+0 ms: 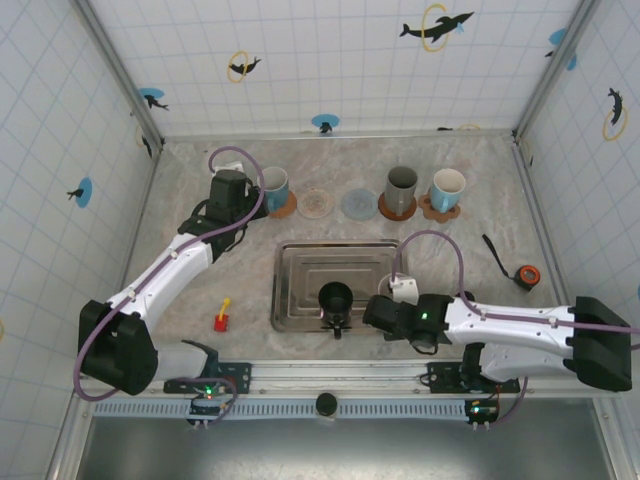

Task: Place the cup by the coaster

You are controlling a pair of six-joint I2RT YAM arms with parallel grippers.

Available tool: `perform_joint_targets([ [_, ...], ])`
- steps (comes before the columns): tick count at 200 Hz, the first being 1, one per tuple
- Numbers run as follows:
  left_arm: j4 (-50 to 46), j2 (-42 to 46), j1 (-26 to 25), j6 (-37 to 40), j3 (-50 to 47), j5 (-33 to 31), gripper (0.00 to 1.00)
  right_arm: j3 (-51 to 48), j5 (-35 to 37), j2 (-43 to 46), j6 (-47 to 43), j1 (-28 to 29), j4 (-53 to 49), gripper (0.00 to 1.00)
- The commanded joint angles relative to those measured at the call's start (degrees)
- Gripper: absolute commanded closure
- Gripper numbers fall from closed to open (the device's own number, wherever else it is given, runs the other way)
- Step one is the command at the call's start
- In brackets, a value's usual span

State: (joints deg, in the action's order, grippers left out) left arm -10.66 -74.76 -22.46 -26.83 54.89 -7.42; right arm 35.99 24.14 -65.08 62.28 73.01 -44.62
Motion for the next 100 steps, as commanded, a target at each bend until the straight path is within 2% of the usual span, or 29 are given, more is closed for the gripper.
perform_joint_targets([
  [1, 0.28, -0.37, -0.27, 1.19, 0.41, -1.19, 0.61, 3.64, 3.56, 1.45, -1.5, -0.91, 0.29, 1.0],
  [100, 3.95, -0.17, -0.22, 0.46, -0.65, 0.65, 0.61, 6.01, 3.21, 1.71, -5.43, -4.44, -0.02, 1.0],
])
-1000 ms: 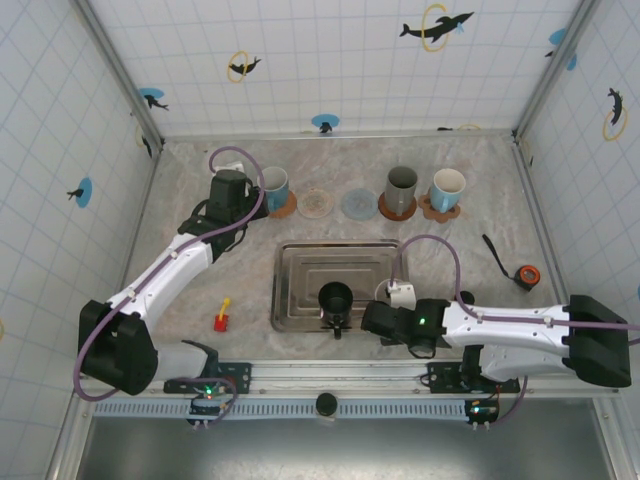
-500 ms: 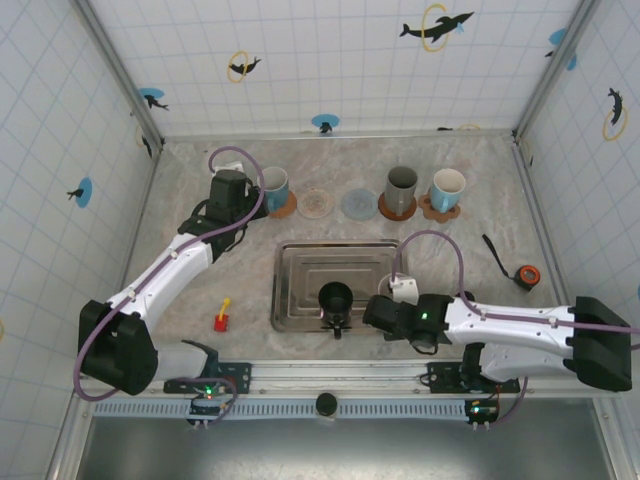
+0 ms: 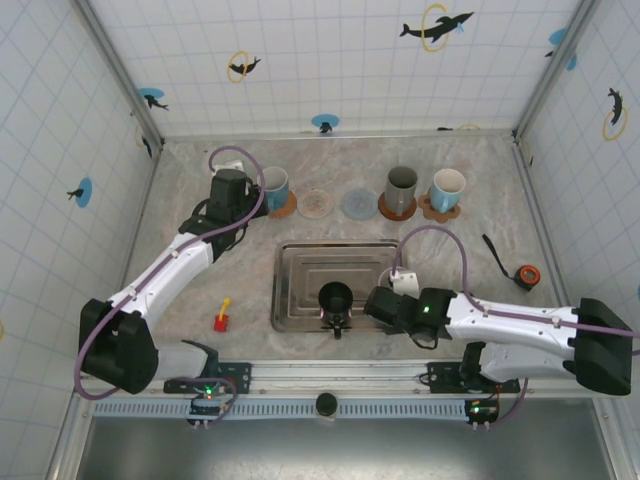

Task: Place the cup by the coaster

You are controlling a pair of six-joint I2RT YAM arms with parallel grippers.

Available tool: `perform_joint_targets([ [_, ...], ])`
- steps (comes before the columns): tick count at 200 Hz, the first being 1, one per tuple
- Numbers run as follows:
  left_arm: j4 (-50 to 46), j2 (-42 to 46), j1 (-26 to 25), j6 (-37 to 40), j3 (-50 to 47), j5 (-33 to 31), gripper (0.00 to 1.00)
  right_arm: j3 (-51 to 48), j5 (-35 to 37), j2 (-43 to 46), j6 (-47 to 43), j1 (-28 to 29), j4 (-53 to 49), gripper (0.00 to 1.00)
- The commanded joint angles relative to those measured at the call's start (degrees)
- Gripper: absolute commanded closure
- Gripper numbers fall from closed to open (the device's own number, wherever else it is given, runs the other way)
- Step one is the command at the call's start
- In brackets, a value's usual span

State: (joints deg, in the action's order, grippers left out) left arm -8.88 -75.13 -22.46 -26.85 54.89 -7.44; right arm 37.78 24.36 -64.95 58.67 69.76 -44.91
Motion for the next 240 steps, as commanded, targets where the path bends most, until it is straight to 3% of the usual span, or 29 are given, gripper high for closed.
perform_joint_targets([
  [1, 2.19, 0.23, -0.22, 0.48, -0.66, 0.68, 0.61, 4.22, 2.98, 1.58, -1.9, -1.24, 0.21, 1.0],
  [87, 2.21, -0.01, -0.26, 0.93, -0.27, 0.06, 0.6, 8.58, 1.09, -0.73, -10.93, -8.41, 2.01, 1.0],
  [240, 1.58, -1.58, -0.18, 1.98, 0.7, -1.79, 0.6, 22.94, -5.8, -16.94, -31.07, -22.41, 12.46, 1.0],
])
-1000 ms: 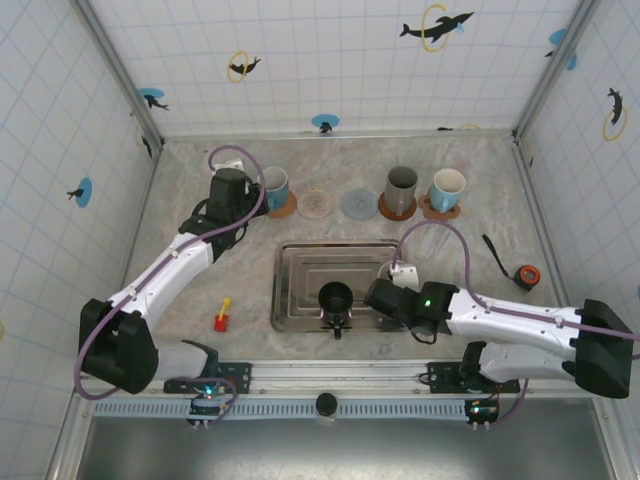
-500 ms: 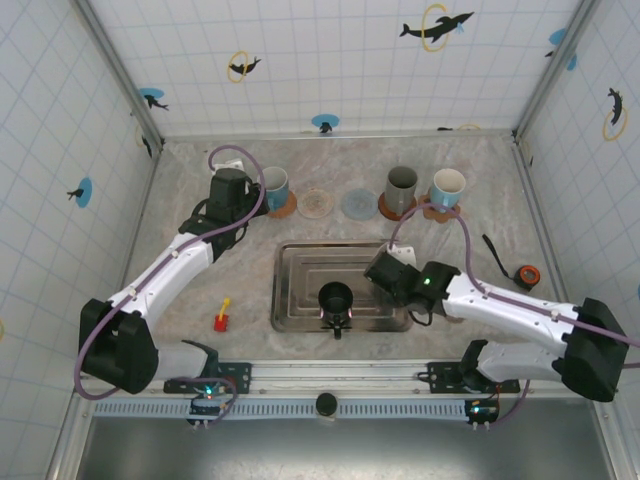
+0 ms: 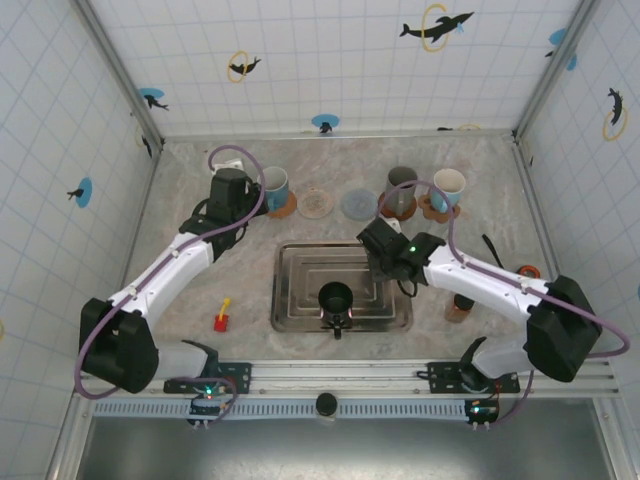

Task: Place the cup by the coaster

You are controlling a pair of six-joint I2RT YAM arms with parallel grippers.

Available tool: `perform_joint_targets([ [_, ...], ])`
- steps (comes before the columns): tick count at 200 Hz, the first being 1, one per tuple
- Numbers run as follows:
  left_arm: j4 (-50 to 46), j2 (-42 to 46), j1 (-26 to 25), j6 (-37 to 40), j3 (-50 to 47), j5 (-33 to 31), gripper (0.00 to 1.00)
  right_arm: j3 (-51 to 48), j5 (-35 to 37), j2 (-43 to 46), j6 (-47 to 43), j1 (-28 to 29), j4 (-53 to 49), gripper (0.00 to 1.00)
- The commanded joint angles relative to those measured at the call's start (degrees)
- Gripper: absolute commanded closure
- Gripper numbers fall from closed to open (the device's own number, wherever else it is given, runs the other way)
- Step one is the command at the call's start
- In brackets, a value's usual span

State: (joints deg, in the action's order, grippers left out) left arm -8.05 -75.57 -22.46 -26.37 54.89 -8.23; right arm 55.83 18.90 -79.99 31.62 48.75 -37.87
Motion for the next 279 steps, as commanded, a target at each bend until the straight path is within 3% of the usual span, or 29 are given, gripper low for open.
perform_joint_targets([
  [1, 0.75, -1.19, -0.24, 1.5, 0.76, -1.0, 0.6, 4.98, -0.34, -2.0, -4.06, -1.44, 5.52, 1.0],
  [157, 0.58, -1.76, -0.22, 2.87, 1.44, -1.78, 0.59, 23.58, -7.49, -20.82, -12.26, -9.48, 8.35, 1.0],
  [279, 0.2, -3.17, -0.2, 2.99, 2.5, -1.0, 0.59, 30.35, -9.64, -29.07, -13.15, -13.02, 9.92, 1.0],
])
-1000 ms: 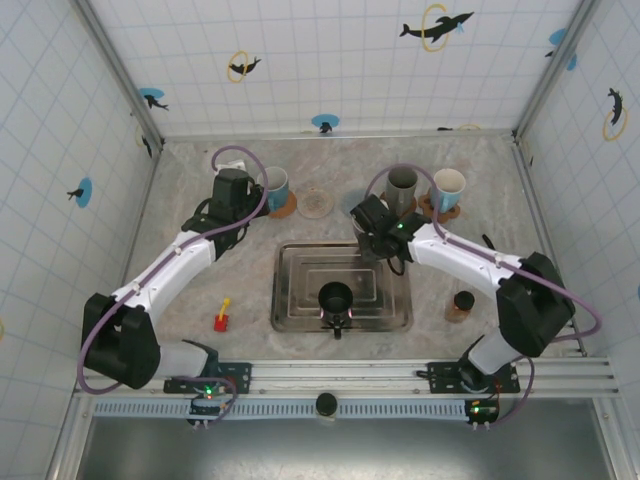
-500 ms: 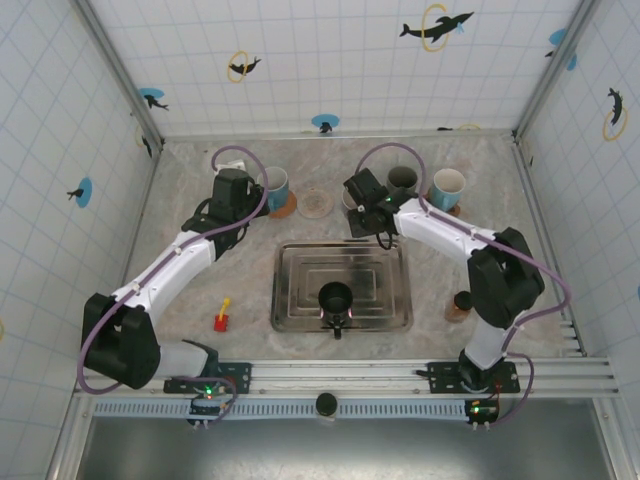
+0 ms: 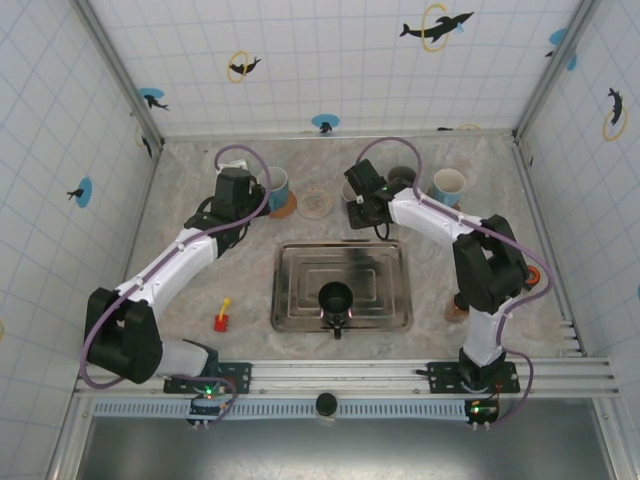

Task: Place the cup by the coaster

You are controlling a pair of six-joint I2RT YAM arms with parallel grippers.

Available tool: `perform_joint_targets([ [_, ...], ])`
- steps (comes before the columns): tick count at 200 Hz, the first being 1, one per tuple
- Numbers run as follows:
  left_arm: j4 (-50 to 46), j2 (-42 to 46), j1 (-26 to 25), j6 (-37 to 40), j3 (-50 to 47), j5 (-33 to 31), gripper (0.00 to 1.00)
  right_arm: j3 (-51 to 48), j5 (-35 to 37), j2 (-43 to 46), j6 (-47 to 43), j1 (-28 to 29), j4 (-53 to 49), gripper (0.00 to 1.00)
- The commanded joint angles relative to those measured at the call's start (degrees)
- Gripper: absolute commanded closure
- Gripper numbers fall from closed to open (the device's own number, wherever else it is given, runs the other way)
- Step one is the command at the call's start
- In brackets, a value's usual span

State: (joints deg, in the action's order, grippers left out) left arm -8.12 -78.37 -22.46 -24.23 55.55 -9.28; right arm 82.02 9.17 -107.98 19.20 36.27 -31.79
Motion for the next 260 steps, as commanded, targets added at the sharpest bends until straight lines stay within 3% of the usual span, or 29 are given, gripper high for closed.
perform_joint_targets([
  [1, 0.28, -0.38, -0.21, 0.89, 1.85, 0.05, 0.59, 4.16, 0.08, -1.07, -0.73, -0.54, 3.84, 1.0],
  [260, 1.39, -1.52, -0.2, 1.06, 2.35, 2.02, 0.59, 9.3, -1.96, -8.62, -1.22, -4.55, 3.83, 1.0],
])
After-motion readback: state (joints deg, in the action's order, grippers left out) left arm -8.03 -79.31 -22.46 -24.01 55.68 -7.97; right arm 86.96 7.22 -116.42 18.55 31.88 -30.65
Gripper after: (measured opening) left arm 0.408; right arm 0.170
